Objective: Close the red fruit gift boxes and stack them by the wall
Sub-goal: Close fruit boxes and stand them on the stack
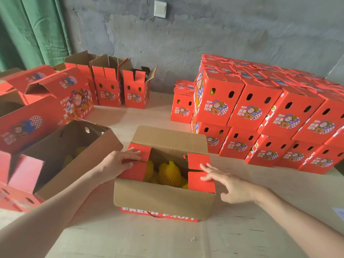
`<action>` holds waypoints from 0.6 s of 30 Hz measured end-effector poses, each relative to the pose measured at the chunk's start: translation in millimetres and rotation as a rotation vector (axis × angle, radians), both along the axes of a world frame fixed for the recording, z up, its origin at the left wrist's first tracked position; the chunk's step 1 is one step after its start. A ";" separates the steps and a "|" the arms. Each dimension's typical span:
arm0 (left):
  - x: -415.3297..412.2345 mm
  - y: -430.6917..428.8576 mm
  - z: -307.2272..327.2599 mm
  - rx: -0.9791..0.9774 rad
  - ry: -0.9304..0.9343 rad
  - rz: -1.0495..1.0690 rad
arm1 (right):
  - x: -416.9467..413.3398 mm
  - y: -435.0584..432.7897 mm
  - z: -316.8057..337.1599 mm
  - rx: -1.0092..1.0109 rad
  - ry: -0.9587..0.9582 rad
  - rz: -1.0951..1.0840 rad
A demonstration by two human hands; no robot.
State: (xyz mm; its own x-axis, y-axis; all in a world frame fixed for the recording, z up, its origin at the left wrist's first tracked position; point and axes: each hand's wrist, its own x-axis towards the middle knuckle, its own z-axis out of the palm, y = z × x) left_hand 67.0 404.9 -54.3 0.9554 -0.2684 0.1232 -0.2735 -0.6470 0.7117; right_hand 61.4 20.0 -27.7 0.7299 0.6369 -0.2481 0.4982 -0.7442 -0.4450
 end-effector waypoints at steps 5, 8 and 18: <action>-5.3 1.0 -7.4 -0.006 -0.040 0.008 | -5.8 1.7 -5.9 -0.027 -0.103 0.010; -7.8 1.6 -6.3 0.045 -0.051 -0.024 | -9.0 -0.8 -9.1 0.016 -0.118 -0.021; -9.7 -0.7 9.9 -0.082 0.159 -0.038 | -8.0 -12.6 -0.4 0.192 0.101 -0.056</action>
